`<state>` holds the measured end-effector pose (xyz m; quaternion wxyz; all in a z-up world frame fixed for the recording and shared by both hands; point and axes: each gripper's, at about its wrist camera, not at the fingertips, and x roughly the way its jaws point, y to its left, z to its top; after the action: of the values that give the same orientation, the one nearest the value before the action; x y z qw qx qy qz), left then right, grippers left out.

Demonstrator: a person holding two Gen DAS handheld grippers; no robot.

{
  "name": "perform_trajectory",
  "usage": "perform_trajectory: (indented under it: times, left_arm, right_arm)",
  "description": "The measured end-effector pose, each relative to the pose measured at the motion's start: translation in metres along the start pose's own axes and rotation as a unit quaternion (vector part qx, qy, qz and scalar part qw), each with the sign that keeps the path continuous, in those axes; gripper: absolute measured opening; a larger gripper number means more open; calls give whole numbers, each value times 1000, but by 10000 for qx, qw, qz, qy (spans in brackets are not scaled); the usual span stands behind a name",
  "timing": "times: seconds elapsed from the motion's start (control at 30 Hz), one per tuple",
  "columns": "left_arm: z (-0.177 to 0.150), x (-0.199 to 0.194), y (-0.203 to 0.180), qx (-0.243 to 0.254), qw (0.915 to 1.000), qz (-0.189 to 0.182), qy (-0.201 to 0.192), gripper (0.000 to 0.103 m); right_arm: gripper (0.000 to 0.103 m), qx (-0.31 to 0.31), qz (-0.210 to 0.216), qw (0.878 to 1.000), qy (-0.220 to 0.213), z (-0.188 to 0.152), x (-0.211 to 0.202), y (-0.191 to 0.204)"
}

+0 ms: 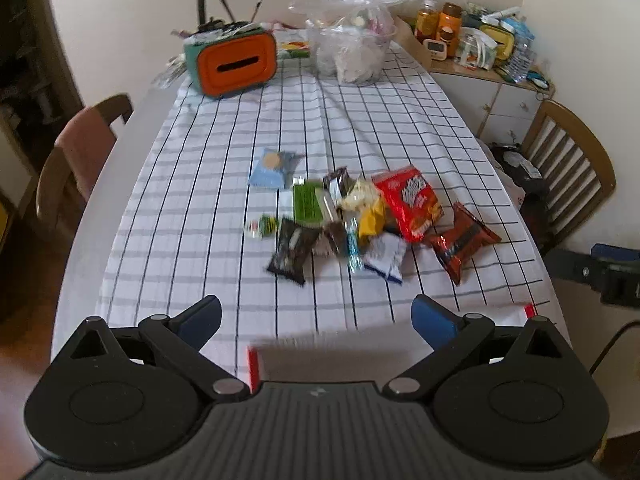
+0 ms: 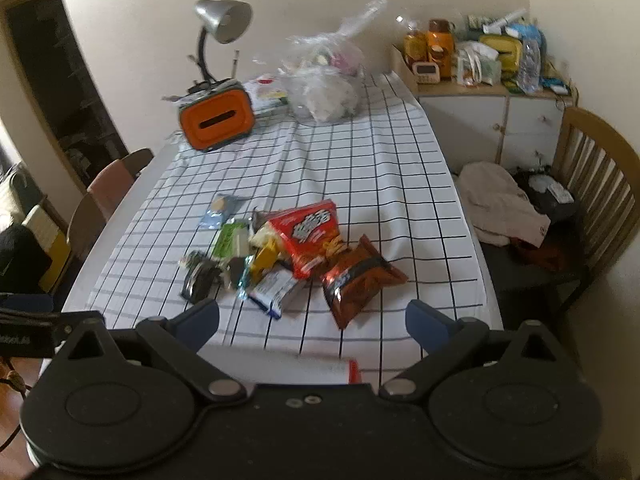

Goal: Organize snacks
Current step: 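Grasp the dark chocolate packet with left tool while right tool grasps orange-brown chip bag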

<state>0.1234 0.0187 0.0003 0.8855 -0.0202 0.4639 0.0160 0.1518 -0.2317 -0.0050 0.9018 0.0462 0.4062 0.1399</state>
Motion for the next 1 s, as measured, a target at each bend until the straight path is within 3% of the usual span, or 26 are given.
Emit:
perform_trajectory:
  times: [0.3, 0.53, 0.83, 1.0]
  left_arm:
    - [51, 54, 18, 220, 9989, -85, 405, 102]
    - [77, 105, 28, 369, 9977, -44, 565, 102]
    - [79, 173, 37, 390, 9932, -159, 1088, 101]
    - [69, 198, 33, 541, 9892, -148, 1355, 90]
  right_arm:
    - [98, 765, -367, 9953, 457, 45, 58, -11]
    - [91, 1552, -730, 9792, 1087, 53, 118, -31]
    - [85, 2260, -1172, 9538, 1597, 40, 174, -52]
    - [83, 2500, -1217, 9456, 1689, 37, 192, -57]
